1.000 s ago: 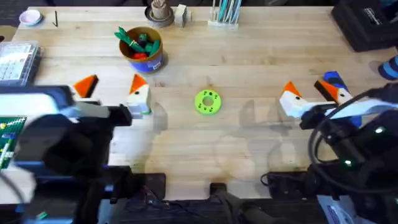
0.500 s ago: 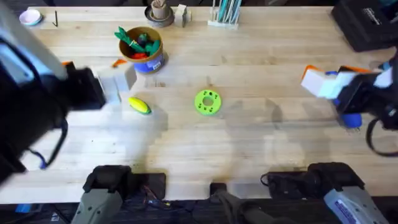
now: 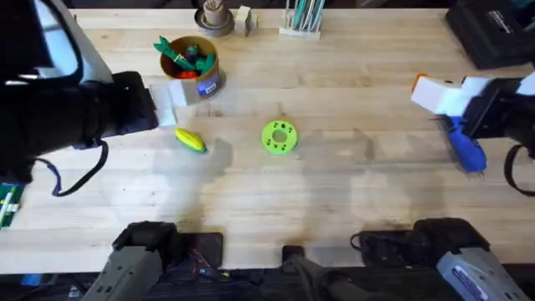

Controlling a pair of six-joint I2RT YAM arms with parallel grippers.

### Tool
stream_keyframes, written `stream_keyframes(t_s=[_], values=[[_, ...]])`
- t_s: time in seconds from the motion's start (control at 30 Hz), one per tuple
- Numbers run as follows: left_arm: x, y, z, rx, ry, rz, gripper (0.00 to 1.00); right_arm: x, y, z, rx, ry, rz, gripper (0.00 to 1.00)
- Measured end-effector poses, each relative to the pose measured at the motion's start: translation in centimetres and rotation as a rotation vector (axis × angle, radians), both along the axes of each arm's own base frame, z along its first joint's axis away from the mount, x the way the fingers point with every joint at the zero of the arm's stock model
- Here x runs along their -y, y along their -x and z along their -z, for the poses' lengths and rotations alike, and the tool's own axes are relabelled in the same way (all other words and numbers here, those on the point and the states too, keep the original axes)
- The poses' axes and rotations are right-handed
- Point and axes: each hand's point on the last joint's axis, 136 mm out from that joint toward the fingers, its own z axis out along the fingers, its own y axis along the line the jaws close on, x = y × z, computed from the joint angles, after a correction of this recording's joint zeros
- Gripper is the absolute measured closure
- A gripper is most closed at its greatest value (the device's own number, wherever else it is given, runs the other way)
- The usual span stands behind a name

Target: Pick up the gripper from the table and insert it into the empty holder that is missing its gripper. Then pick up a screw, insert it into the mounting hole, and use the screwdriver to tighten it. Finally, clean up the table by picking up the vegetable and placing it into the bucket.

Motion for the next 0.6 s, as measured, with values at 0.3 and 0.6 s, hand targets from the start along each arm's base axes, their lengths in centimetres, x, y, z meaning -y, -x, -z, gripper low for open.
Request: stream_keyframes(t_s=[0.3, 0.6], values=[[-0.12, -0.34, 1.05, -0.061, 0.083, -0.117, 0.007, 0.0, 0.01, 0.01, -0.001, -0.009, 0.006, 0.143], [-0.32, -0.22, 1.02, -0.061, 0.087, -0.139, 0.008, 0.0, 0.04, 0.05, -0.004, -0.015, 0.01, 0.037]])
